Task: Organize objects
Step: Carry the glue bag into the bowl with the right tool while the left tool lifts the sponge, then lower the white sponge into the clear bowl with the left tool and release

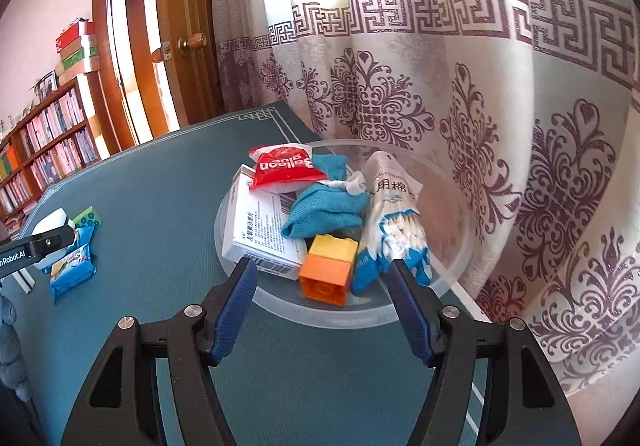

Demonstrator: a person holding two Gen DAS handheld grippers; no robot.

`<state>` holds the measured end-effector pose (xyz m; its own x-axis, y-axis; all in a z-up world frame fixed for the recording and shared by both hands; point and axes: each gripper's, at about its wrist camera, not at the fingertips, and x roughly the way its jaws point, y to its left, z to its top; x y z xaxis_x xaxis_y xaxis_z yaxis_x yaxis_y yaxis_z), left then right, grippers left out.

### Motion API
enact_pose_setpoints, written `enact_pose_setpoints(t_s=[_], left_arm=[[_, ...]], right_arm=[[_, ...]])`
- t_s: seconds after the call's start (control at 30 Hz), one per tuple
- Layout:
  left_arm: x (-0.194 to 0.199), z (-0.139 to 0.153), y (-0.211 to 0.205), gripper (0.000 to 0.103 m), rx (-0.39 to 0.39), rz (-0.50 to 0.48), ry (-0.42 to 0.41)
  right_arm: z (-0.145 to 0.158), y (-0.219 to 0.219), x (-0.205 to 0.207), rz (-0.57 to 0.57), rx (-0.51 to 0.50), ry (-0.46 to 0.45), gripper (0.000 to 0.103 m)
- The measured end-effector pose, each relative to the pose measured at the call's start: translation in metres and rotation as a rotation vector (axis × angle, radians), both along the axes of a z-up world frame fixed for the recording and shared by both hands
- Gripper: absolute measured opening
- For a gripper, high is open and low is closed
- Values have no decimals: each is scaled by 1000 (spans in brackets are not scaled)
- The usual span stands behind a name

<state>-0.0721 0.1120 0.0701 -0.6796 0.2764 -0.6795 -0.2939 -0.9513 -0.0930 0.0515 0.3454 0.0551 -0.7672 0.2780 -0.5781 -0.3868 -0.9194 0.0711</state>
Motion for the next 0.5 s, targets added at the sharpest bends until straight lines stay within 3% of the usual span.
enact_pose_setpoints(t_s=[0.5], left_arm=[[29, 14, 77, 71, 17, -222, -26]], right_arm=[[-24, 31, 31, -62, -99, -8, 69]])
